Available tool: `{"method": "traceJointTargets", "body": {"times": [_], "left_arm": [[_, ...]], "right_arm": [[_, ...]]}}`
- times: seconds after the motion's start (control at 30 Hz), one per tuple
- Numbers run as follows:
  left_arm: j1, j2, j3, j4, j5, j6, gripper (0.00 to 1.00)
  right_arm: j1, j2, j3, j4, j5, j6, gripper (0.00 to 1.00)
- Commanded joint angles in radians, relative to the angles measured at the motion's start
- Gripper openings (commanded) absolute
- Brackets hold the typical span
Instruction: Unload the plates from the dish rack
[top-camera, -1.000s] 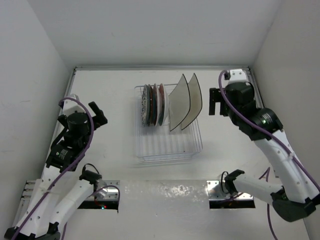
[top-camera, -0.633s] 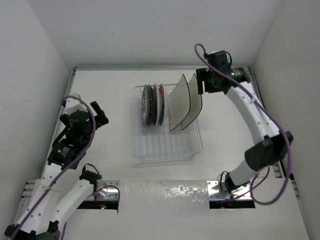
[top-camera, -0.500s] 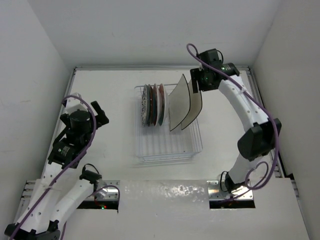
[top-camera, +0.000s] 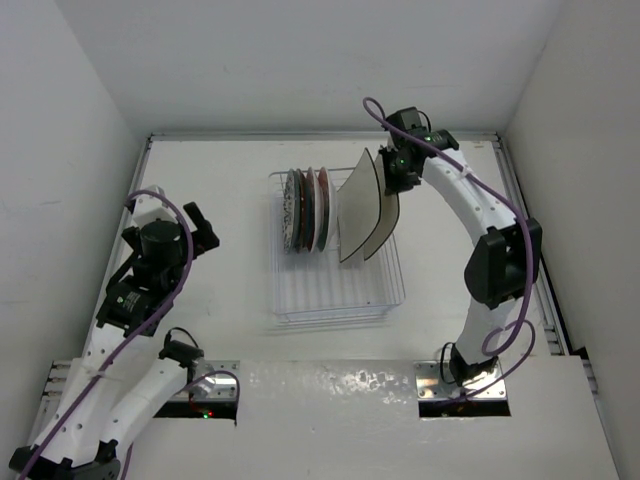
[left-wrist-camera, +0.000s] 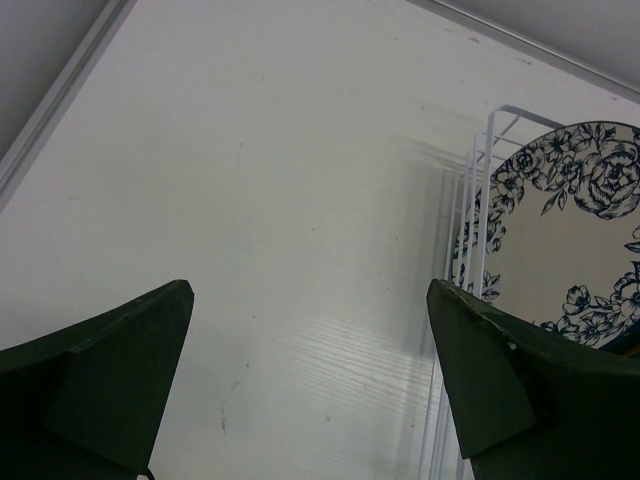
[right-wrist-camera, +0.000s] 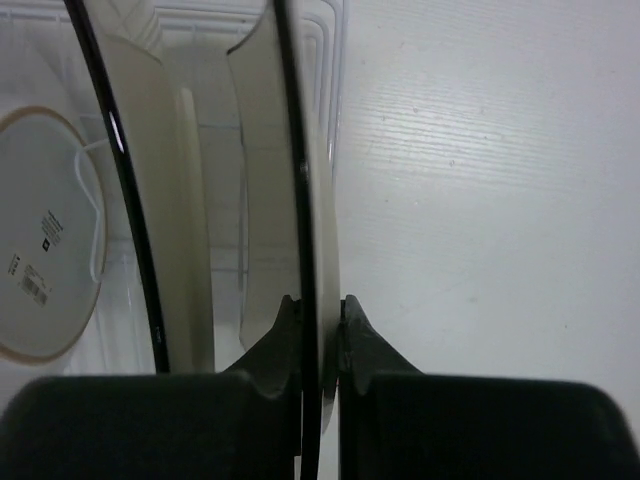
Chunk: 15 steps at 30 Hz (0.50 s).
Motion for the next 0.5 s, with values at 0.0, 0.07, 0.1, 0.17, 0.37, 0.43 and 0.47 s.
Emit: {"method": "traceJointTargets", "body": {"times": [0.0, 0.07, 0.1, 0.17, 0.37, 0.43, 0.47], "left_arm": [[0.007, 0.001, 0.000, 0.047, 0.011, 0.013, 1.00], [0.007, -0.001, -0.001, 0.047, 0.009, 0.013, 1.00], [0.007, -0.001, -0.001, 0.049, 0.009, 0.013, 1.00], [0.007, -0.001, 0.000, 0.047, 0.008, 0.012, 1.00], [0.007, 0.001, -0.001, 0.047, 0.009, 0.012, 1.00], [0.007, 0.001, 0.000, 0.049, 0.009, 0.012, 1.00], [0.007, 0.001, -0.001, 0.047, 0.009, 0.012, 1.00]], "right_arm": [[0.000, -0.038, 0.053, 0.002, 0.074, -0.012, 0.00], [0.000, -0.043, 0.090, -0.015, 0.090, -0.004, 0.00], [0.000, -0.046, 0.124, -0.027, 0.093, 0.002, 0.00], [-0.002, -0.049, 0.164, -0.044, 0.113, 0.011, 0.00], [-0.005, -0.084, 0.286, -0.085, 0.200, 0.054, 0.00], [-0.011, -0.107, 0.317, -0.099, 0.237, 0.074, 0.00], [-0.015, -0.121, 0.320, -0.101, 0.280, 0.088, 0.00]]}}
